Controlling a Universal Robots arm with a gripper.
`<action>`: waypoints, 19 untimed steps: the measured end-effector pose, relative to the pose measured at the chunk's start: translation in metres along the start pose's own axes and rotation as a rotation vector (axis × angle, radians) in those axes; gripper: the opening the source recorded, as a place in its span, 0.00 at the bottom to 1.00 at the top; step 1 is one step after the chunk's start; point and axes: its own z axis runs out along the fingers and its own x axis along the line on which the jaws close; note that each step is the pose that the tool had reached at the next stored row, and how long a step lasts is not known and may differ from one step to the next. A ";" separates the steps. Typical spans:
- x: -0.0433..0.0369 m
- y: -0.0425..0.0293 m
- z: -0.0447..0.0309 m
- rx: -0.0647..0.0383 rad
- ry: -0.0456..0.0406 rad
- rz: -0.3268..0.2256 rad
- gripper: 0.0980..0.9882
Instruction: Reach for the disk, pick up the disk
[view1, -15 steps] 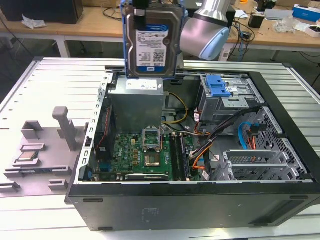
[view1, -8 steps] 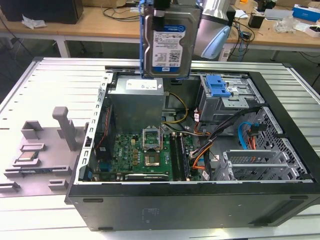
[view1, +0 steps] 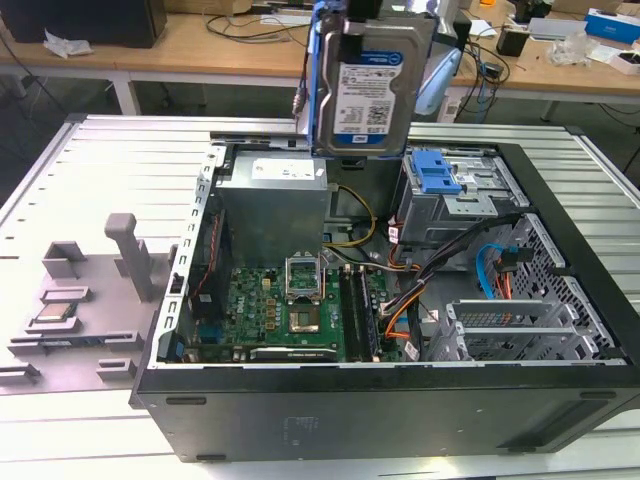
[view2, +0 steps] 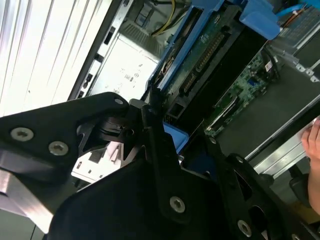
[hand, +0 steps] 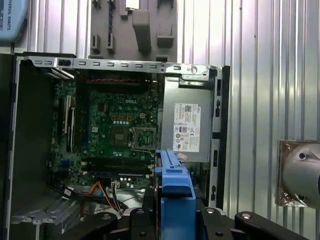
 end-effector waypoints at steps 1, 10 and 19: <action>0.0001 -0.0064 -0.0002 0.000 -0.0001 0.000 0.30; 0.0009 -0.0620 -0.0024 0.000 -0.0001 0.000 0.30; 0.0012 -0.1002 -0.0038 0.000 -0.0001 0.000 0.30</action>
